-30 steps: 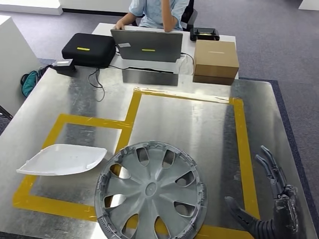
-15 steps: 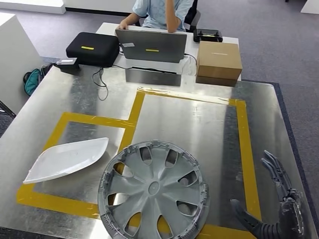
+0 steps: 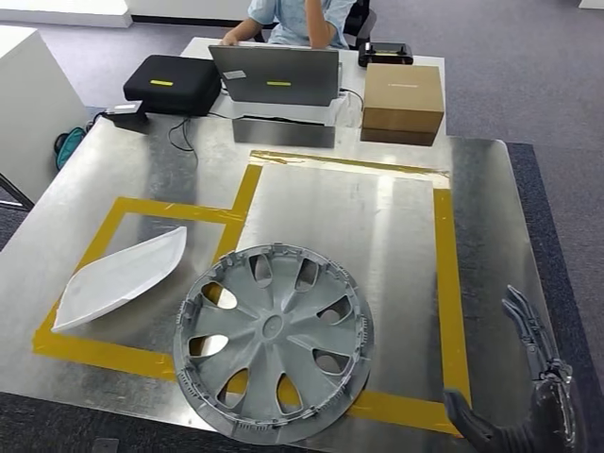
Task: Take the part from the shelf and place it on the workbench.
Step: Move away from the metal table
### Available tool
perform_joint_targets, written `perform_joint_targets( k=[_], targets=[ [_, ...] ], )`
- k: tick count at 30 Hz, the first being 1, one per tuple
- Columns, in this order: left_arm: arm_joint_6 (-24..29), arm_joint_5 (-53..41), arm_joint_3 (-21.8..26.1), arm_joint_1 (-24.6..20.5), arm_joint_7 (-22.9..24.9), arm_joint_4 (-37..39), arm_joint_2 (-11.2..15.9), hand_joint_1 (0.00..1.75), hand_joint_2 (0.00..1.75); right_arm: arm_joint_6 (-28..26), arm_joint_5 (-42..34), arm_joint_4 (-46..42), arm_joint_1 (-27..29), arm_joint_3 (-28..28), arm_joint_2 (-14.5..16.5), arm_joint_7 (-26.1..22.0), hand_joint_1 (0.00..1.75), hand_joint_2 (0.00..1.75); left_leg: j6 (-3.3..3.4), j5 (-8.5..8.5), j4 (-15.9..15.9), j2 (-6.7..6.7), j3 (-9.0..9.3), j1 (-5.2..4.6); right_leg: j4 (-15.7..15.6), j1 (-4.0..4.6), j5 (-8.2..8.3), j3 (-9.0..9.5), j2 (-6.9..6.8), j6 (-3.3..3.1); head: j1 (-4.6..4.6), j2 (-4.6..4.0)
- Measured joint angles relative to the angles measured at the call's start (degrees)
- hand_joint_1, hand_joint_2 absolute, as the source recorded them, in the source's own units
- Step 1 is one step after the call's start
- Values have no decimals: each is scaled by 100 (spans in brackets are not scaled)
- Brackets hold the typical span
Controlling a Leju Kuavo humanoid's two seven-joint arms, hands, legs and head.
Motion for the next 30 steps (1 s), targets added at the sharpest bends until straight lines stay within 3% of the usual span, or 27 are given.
perform_joint_targets(
  k=[2,3,4,7,8,9,11,12,13,14,15,16,18,19,21,23,25,27,28,29,30],
  targets=[
    [-19,-44,10,-25,1,-15,-7,0,0,39,16,9,15,-10,32,-2,0,0,46,192,-848,5,575,-10,11,11,103,-93,-5,44,2,0],
    [-27,-72,13,-43,2,-23,-14,0,0,58,28,11,27,-17,44,1,0,0,74,242,-1132,5,742,-21,6,15,155,-118,-10,75,6,0],
    [-37,-95,16,-54,2,-31,-21,0,0,72,39,16,37,-25,53,5,0,0,107,262,-1269,3,807,-39,-10,14,206,-126,-18,109,10,0],
    [-55,-135,38,-29,2,-38,-40,0,0,88,55,35,67,-37,68,17,0,0,222,421,-1306,13,716,-65,-96,-16,320,-138,-22,215,7,0],
    [-57,-145,47,-23,2,-42,-43,0,0,93,57,38,80,-42,72,22,0,0,260,489,-1316,24,660,-56,-31,-20,207,-184,-19,242,10,0],
    [-61,-156,54,-22,1,-47,-48,0,0,101,58,42,90,-47,76,32,0,0,291,561,-1325,36,586,-44,161,-21,-31,-255,-17,265,16,0],
    [-70,-191,68,-27,-1,-55,-58,0,0,131,57,64,96,-61,86,68,0,0,324,682,-1321,48,438,-44,833,-19,-671,-396,-17,291,31,0],
    [-74,-209,81,-27,-2,-56,-67,0,0,149,55,82,94,-69,92,91,0,0,325,747,-1316,51,357,-47,1186,-16,-885,-420,-17,299,32,0],
    [-77,-224,96,-27,-3,-57,-74,0,0,164,54,104,95,-76,97,116,0,0,321,812,-1311,54,274,-49,1409,-13,-953,-382,-16,302,32,0],
    [-79,-240,109,-27,-8,-60,-83,0,0,179,52,128,96,-81,101,140,0,0,312,877,-1305,57,191,-51,1458,-11,-891,-257,-16,301,32,0],
    [-83,-255,119,-27,-18,-61,-90,0,0,192,45,151,95,-82,104,160,0,0,299,939,-1301,58,115,-49,1305,-11,-750,-36,-16,296,32,0],
    [-88,-269,123,-29,-32,-63,-96,0,0,204,34,173,93,-82,106,178,0,0,279,997,-1296,57,58,-48,974,-11,-620,272,-15,290,33,0],
    [-100,-300,133,-38,-69,-71,-106,0,0,224,7,215,76,-78,108,209,0,0,223,1101,-1284,49,-16,-60,106,-4,-614,933,6,264,28,0],
    [-103,-311,142,-43,-85,-77,-109,0,0,227,-4,239,71,-75,109,226,0,0,191,1153,-1281,46,-30,-66,-197,4,-678,1115,18,240,24,0],
    [-105,-334,171,-45,-105,-87,-113,0,0,224,-31,295,67,-73,110,258,0,0,126,1257,-1288,42,-55,-61,-370,29,-720,1143,30,160,20,0],
    [-105,-349,222,-40,-125,-91,-110,0,0,221,-75,356,61,-70,110,280,0,0,59,1156,-1215,39,-111,-40,-349,29,-630,1026,0,52,20,0],
    [-105,-350,269,-39,-149,-92,-114,0,0,217,-107,403,55,-69,110,287,0,0,1,636,-751,41,-265,-28,-350,17,-503,886,-31,-34,-6,0],
    [-105,-352,290,-46,-164,-92,-125,0,0,214,-113,446,54,-67,110,289,0,0,-35,95,24,42,-447,-24,-341,21,-365,731,-47,-55,-21,0],
    [-105,-352,296,-49,-167,-92,-129,0,0,214,-113,467,53,-66,110,289,0,0,-43,11,308,42,-471,-23,-332,24,-294,650,-56,-52,-21,0],
    [-105,-352,300,-50,-168,-93,-130,0,0,214,-113,487,52,-65,110,289,0,0,-42,62,413,42,-411,-24,-319,25,-226,567,-63,-45,-21,0],
    [-105,-352,302,-51,-168,-93,-129,0,0,214,-113,504,51,-65,110,289,0,0,-35,202,305,44,-251,-24,-302,24,-165,479,-68,-31,-22,0]
  ],
)
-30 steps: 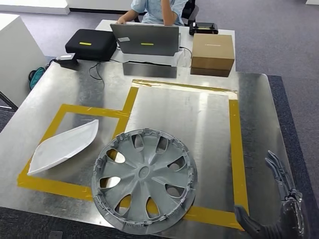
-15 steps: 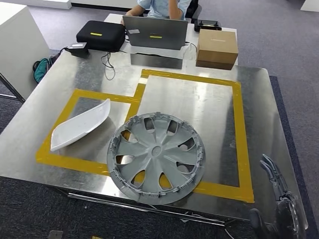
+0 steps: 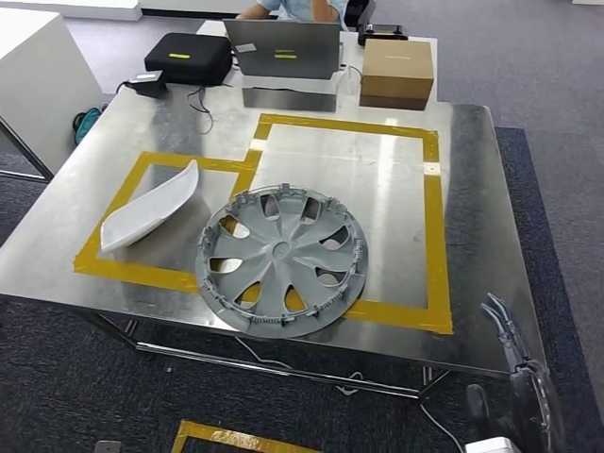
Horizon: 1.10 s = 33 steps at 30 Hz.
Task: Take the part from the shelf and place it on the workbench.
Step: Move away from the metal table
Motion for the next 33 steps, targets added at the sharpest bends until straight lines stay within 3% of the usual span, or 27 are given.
perform_joint_targets(
  k=[2,3,4,5,7,8,10,12,13,14,15,17,19,21,23,24,25,27,28,29,30,31,33],
  targets=[
    [0,0,2,-11,0,-2,1,0,0,-2,0,26,0,0,0,0,0,0,29,237,-751,17,598,-2,44,4,98,-153,-10,46,-2,0],
    [0,0,2,-23,-1,-3,0,0,0,-3,1,33,-1,0,0,-1,0,0,58,249,-1193,25,901,-7,72,12,139,-211,-19,76,1,0],
    [0,1,2,-37,-1,-3,-1,0,0,-5,1,38,-3,1,0,-1,0,0,90,222,-1528,31,1106,-12,94,21,184,-254,-31,107,4,0],
    [0,1,2,-45,-2,-3,-2,0,0,-6,1,40,-4,2,0,-1,0,0,129,188,-1707,31,1196,-23,102,27,232,-284,-44,138,7,0],
    [-1,2,3,-36,-3,-3,-8,0,0,-8,0,49,-5,9,0,0,0,0,223,232,-1775,29,1126,-33,94,14,311,-324,-56,199,7,0],
    [-1,2,4,-27,-3,-4,-9,0,0,-8,-1,53,0,14,0,0,0,0,274,286,-1778,32,1071,-33,133,4,241,-365,-44,228,8,0],
    [-1,2,8,-22,-3,-10,-7,0,0,-10,-3,62,5,24,0,0,0,0,350,409,-1789,40,935,-22,520,-8,-202,-518,0,279,25,0],
    [0,2,9,-24,-3,-17,-1,0,0,-11,-4,75,1,34,0,0,0,0,380,532,-1784,39,784,-33,1254,-6,-748,-694,26,306,41,0],
    [0,2,9,-22,-3,-19,-3,0,0,-11,-5,85,-2,40,0,0,0,0,382,599,-1780,37,700,-41,1565,-5,-861,-719,30,307,44,0],
    [0,2,10,-20,-3,-19,-4,0,0,-10,-7,96,-3,46,0,0,0,0,379,666,-1776,33,617,-49,1717,-4,-834,-665,32,303,43,0],
    [0,3,11,-19,-3,-19,-5,0,0,-9,-18,105,-4,52,0,0,0,0,370,729,-1772,28,537,-53,1666,-2,-699,-514,35,291,43,0],
    [-2,26,20,-22,-14,-19,-7,0,0,7,-67,121,-23,61,0,-4,0,0,339,846,-1766,12,416,-57,992,1,-408,58,72,253,42,0],
    [-15,73,48,-28,-39,-32,-15,0,0,39,-151,143,-77,67,0,-44,0,0,292,959,-1752,-3,337,-68,97,14,-416,669,137,223,38,0],
    [-48,124,105,-29,-64,-72,-27,0,0,86,-243,182,-150,69,0,-131,0,0,240,1075,-1748,-14,276,-65,-279,44,-489,868,162,203,35,0],
    [-106,180,195,-16,-80,-149,-44,0,0,185,-336,245,-253,70,3,-245,0,0,178,1080,-1721,-28,188,-47,-272,35,-401,741,125,127,38,0],
    [-148,209,242,-10,-84,-198,-57,0,0,250,-378,283,-321,70,8,-300,0,0,144,941,-1609,-34,117,-41,-268,24,-339,674,103,72,32,0],
    [-194,235,290,-6,-85,-253,-76,0,0,321,-415,327,-396,70,20,-355,0,0,111,706,-1377,-35,19,-34,-270,8,-274,599,77,24,19,0],
    [-301,283,378,-11,-79,-372,-128,0,0,473,-480,429,-541,71,53,-417,0,0,55,179,-626,-31,-207,-15,-246,8,-188,472,27,-20,-6,0],
    [-366,311,425,-14,-60,-440,-163,0,0,565,-522,492,-603,72,70,-427,0,0,33,45,-266,-31,-290,-5,-238,7,-155,410,-7,-21,-16,0],
    [-441,344,480,-13,-34,-523,-205,0,0,654,-573,561,-659,72,85,-427,0,0,15,39,-50,-29,-309,5,-228,4,-126,353,-43,-16,-16,0],
    [-523,380,541,-4,-10,-629,-259,0,0,735,-631,642,-705,72,98,-429,0,0,-1,139,-25,-24,-242,15,-213,-2,-98,299,-79,-4,-20,0],
    [-607,413,603,10,8,-746,-317,0,0,797,-688,732,-742,72,110,-441,0,0,-16,296,-218,-5,-74,27,-191,-13,-76,251,-114,13,-21,0],
    [-754,485,700,42,7,-970,-435,0,0,859,-777,906,-795,72,142,-478,0,0,-40,541,-954,122,425,42,-120,-16,-62,165,-180,65,-32,0]
  ],
)
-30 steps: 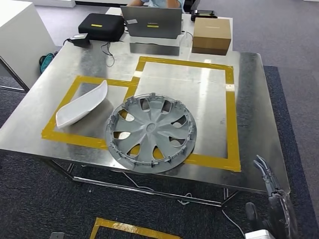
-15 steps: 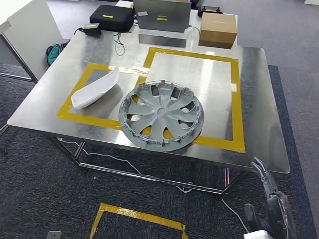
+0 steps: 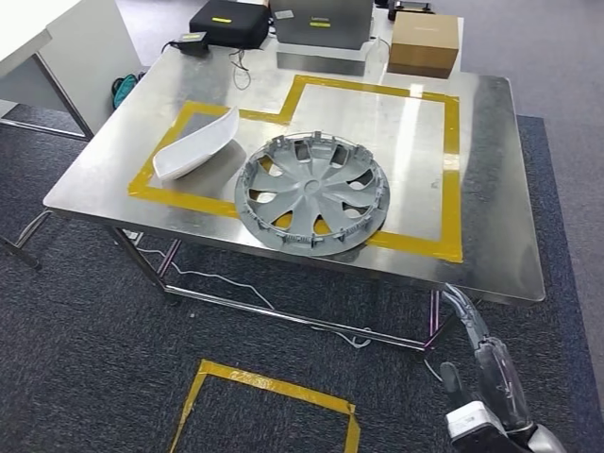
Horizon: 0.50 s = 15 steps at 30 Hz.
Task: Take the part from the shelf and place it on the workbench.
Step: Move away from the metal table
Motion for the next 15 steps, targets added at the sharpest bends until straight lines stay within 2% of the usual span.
perform_joint_targets(
  k=[1,2,4,5,7,9,10,11,12,13,15],
  targets=[
    [-60,41,31,8,-7,-83,-47,0,0,14,-26,76,-19,0,19,-10,0,0,20,26,-324,61,197,-2,43,9,-1,-35,-35,30,-5,0],
    [-105,81,55,11,-15,-151,-89,0,0,22,-35,142,-35,3,41,-9,0,0,50,-5,-538,98,314,-6,85,23,0,-66,-72,61,-12,0],
    [-161,146,108,25,-23,-265,-146,0,0,34,-34,266,-64,15,85,12,0,0,158,-95,-657,52,324,-10,150,36,9,-121,-147,116,-9,0],
    [-173,164,132,43,-24,-312,-168,0,0,39,-31,318,-74,24,103,23,0,0,199,-111,-673,18,310,-4,192,29,-18,-154,-139,143,-8,0],
    [-186,177,161,78,-25,-393,-198,0,0,43,-29,396,-80,42,127,37,0,0,282,-90,-679,-43,283,-1,536,14,-263,-303,-3,188,8,0],
    [-200,182,174,87,-26,-444,-223,0,0,56,-28,461,-80,59,137,60,0,0,345,-57,-677,-107,252,-24,1302,11,-676,-613,165,203,22,0],
    [-211,191,183,87,-26,-457,-232,0,0,74,-25,494,-82,68,139,88,0,0,367,-41,-676,-141,236,-42,1665,14,-822,-759,197,199,23,0],
    [-229,208,193,91,-26,-469,-238,0,0,96,-14,532,-88,83,140,120,0,0,382,-27,-675,-178,223,-60,1876,17,-877,-836,213,188,22,0],
    [-253,228,204,97,-26,-482,-240,0,0,116,4,572,-102,105,140,151,0,0,389,-14,-674,-216,216,-76,1872,20,-826,-809,221,169,21,0],
    [-281,254,215,104,-26,-495,-244,0,0,131,28,621,-128,140,140,172,0,0,389,-1,-674,-258,214,-89,1619,26,-669,-659,241,138,21,0],
    [-338,303,233,112,-24,-525,-253,0,0,137,79,717,-211,229,140,189,0,0,371,28,-673,-345,207,-109,793,36,-326,-194,389,63,19,0]
  ],
)
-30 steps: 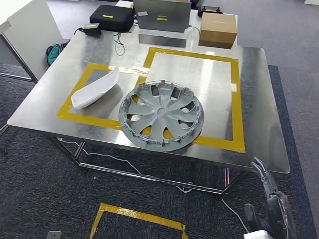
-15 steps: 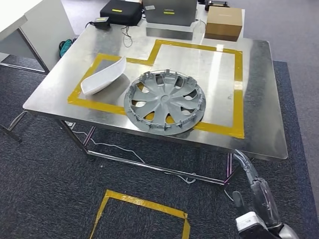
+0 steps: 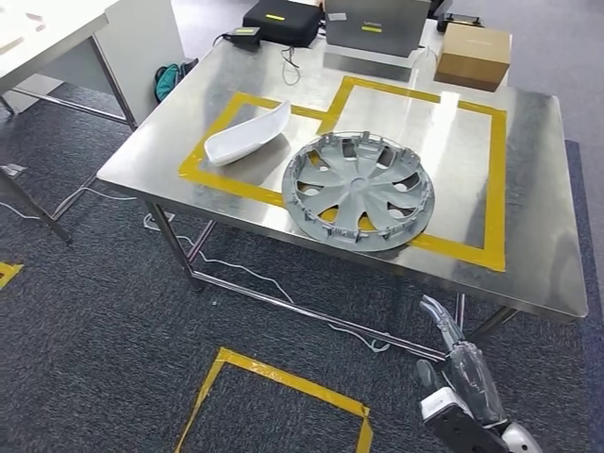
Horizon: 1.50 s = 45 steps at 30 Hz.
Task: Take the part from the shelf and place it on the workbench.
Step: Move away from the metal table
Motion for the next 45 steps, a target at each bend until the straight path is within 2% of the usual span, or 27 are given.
perform_joint_targets(
  k=[1,3,6,8,10,12,14,16,17,18,20,22,24,25,27,28,29,31,33,35,36,37,39,41,42,43,45],
  targets=[
    [-23,25,7,-3,6,-15,-5,0,0,1,19,47,-54,54,1,7,0,0,-20,19,11,-42,-21,-5,-352,3,97,191,82,-26,-1,0],
    [-51,59,14,-3,21,-38,-11,0,0,7,42,149,-163,162,4,49,0,0,-83,71,29,-118,-89,6,-596,19,108,309,153,-43,-7,0],
    [-54,58,23,10,23,-66,-15,0,0,14,46,304,-266,311,14,116,0,0,-186,63,88,-154,-174,23,-638,6,174,290,-2,-85,-18,0],
    [15,30,11,10,-2,-77,-17,0,0,-13,-22,372,-249,358,20,159,0,0,-254,-246,520,16,-378,26,-668,-18,213,274,-147,-129,-57,0],
    [162,5,-48,10,-55,-64,-22,0,0,-59,-186,435,-150,355,19,200,0,0,-324,-656,1303,149,-724,48,-663,-15,230,228,-304,-151,-87,0],
    [343,26,-165,17,-102,-29,-25,0,0,-83,-375,534,-24,324,16,198,0,0,-363,-751,1686,184,-853,72,-654,-14,244,191,-462,-147,-85,0],
    [463,61,-289,19,-118,13,-20,0,0,-85,-479,640,68,283,15,172,0,0,-374,-456,1206,269,-537,89,-642,-21,255,175,-603,-130,-85,0],
    [500,86,-391,9,-119,35,-15,0,0,-88,-508,704,110,250,15,155,0,0,-354,-169,405,527,-81,82,-610,1,253,165,-713,-87,-93,0],
    [507,102,-437,5,-119,42,-14,0,0,-91,-513,727,120,235,15,151,0,0,-317,-108,158,620,40,72,-593,18,252,158,-760,-58,-90,0],
    [513,125,-480,5,-119,50,-13,0,0,-93,-519,748,128,224,15,154,0,0,-272,-99,48,661,75,58,-580,35,253,151,-807,-28,-88,0],
    [571,218,-564,23,-120,64,-10,0,0,-40,-626,822,138,196,16,267,0,0,-163,-73,31,546,30,44,-584,32,259,148,-908,28,-76,0],
    [740,477,-745,40,-64,73,-10,0,0,82,-823,1052,164,121,19,384,0,0,-75,-26,19,412,2,55,-430,1,114,85,-730,93,-56,0],
    [965,953,-1122,67,119,73,-2,0,0,194,-944,1452,213,11,22,343,0,0,-6,22,13,261,-43,65,175,-21,-268,-176,-356,134,-17,0],
    [1066,1224,-1359,102,237,63,8,0,0,233,-970,1665,232,-33,28,301,0,0,15,41,15,182,-69,60,576,-23,-464,-352,-240,137,-4,0],
    [1231,1712,-1864,238,449,13,38,0,0,288,-1006,2078,241,-81,56,263,0,0,28,74,19,30,-109,45,1054,-22,-610,-565,-157,129,6,0],
    [1299,1911,-2110,329,539,-31,54,0,0,309,-1023,2261,235,-91,73,256,0,0,23,87,20,-44,-117,41,977,-22,-516,-518,-139,116,5,0],
    [1360,2073,-2346,417,616,-82,66,0,0,325,-1045,2429,230,-94,90,255,0,0,11,100,22,-120,-121,40,689,-24,-339,-364,-101,101,6,0],
    [1456,2294,-2777,564,735,-192,81,0,0,355,-1109,2726,209,-94,118,261,0,0,-27,122,34,-265,-134,35,-138,-48,-8,65,171,71,5,0],
    [1517,2386,-3128,661,814,-289,96,0,0,387,-1229,3029,162,-93,159,272,0,0,-87,153,46,-389,-173,39,-576,-56,84,280,377,58,0,0],
    [1563,2391,-3385,745,856,-352,105,0,0,439,-1394,3388,80,-93,221,261,0,0,-163,196,42,-501,-220,67,-601,-34,95,307,293,19,-2,0],
    [1585,2371,-3484,785,866,-371,108,0,0,477,-1487,3600,21,-93,260,232,0,0,-194,186,64,-461,-248,76,-610,-29,119,318,223,-16,-2,0],
    [1603,2346,-3568,812,867,-383,109,0,0,525,-1590,3841,-35,-99,304,180,0,0,-222,112,162,-340,-304,75,-624,-30,145,327,142,-54,-17,0],
    [1623,2293,-3713,835,854,-400,114,0,0,615,-1772,4327,-125,-127,400,63,0,0,-268,-239,697,5,-555,65,-646,-30,177,313,-42,-101,-48,0],
    [1627,2270,-3823,843,840,-406,120,0,0,671,-1865,4736,-170,-164,481,-10,0,0,-316,-610,1451,156,-891,71,-645,-23,179,289,-240,-112,-64,0],
    [1627,2267,-3861,857,837,-407,121,0,0,684,-1882,4895,-194,-178,515,-27,0,0,-333,-668,1663,178,-969,78,-644,-23,178,280,-335,-113,-64,0],
    [1627,2264,-3893,878,837,-408,121,0,0,692,-1892,5029,-222,-187,545,-37,0,0,-343,-616,1660,193,-939,86,-643,-25,178,277,-422,-112,-64,0],
    [1629,2258,-3945,914,831,-413,122,0,0,700,-1920,5231,-283,-197,599,-48,0,0,-348,-287,1064,312,-572,99,-642,-31,170,289,-571,-98,-66,0]
  ],
)
